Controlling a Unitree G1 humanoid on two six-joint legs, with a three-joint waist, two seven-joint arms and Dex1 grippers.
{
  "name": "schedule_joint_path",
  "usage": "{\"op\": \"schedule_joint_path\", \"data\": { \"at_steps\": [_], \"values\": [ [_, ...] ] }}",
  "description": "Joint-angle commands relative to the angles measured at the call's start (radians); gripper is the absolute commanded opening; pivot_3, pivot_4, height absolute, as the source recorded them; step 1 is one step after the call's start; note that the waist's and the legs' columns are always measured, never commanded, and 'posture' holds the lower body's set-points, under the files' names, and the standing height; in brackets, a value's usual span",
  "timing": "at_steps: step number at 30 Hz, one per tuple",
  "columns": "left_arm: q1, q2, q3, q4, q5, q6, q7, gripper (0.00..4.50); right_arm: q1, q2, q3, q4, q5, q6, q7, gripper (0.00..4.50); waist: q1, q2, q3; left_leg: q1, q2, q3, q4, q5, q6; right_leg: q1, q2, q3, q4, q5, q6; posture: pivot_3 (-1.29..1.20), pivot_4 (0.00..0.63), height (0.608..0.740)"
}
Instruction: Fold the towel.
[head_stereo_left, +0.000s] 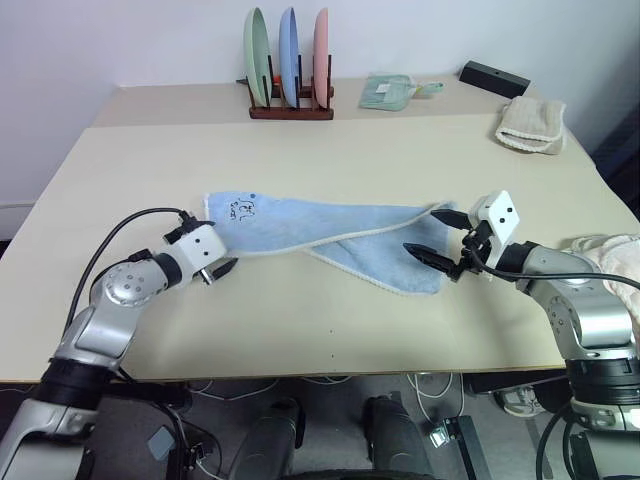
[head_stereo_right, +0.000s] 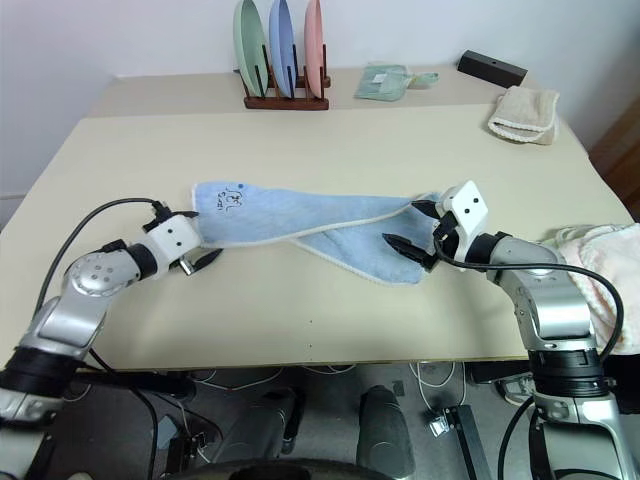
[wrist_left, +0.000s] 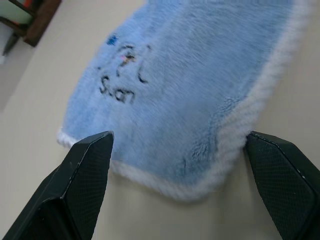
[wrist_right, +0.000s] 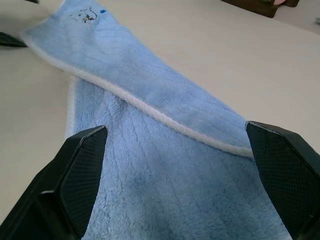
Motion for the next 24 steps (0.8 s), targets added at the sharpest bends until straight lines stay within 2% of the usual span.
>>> {"op": "schedule_joint_path", "data": {
  "at_steps": [1,6,11,17,24],
  "values": [
    [-0.016,-0.007,-0.001,0.049,0.038,-0.028,0.021,2.51,-0.007,0.001,-0.014,-0.044,0.007,-0.019,-0.009,4.5,-0.003,0.0,0.0,0.0,0.0,0.0,0.0,0.0,0.0,0.0,0.0,0.0,0.0,0.0,0.0,0.0,0.15,0.736],
    [0.002,-0.001,0.018,0.041,0.038,-0.047,0.017,0.05,0.007,-0.002,-0.019,-0.045,0.007,-0.029,-0.01,4.5,-0.009,0.0,0.0,0.0,0.0,0.0,-0.001,0.0,0.0,-0.001,0.001,0.001,0.0,0.0,0.0,0.0,0.15,0.736],
    [0.045,0.014,0.077,-0.042,0.023,-0.012,0.032,0.05,-0.036,-0.045,0.002,0.004,-0.082,-0.098,-0.025,4.5,-0.009,0.0,0.0,0.0,0.001,0.0,-0.001,0.0,0.0,-0.001,0.001,0.001,0.0,0.0,0.0,0.0,0.15,0.736],
    [0.114,0.024,0.173,-0.147,0.003,0.042,0.048,0.05,-0.133,-0.168,0.1,0.184,-0.302,-0.342,0.002,4.5,-0.008,0.0,0.0,0.0,0.0,0.002,-0.001,0.0,0.0,-0.002,0.002,0.002,0.0,0.0,0.0,0.0,0.15,0.736],
    [0.157,0.03,0.193,-0.187,0.008,0.068,0.042,0.05,-0.37,-0.147,0.264,0.578,-0.523,-0.678,-0.027,4.5,-0.015,0.0,0.001,0.0,0.001,0.006,-0.001,0.0,0.0,-0.003,0.003,0.005,0.0,0.002,-0.001,0.0,0.15,0.736]
  ]
}}
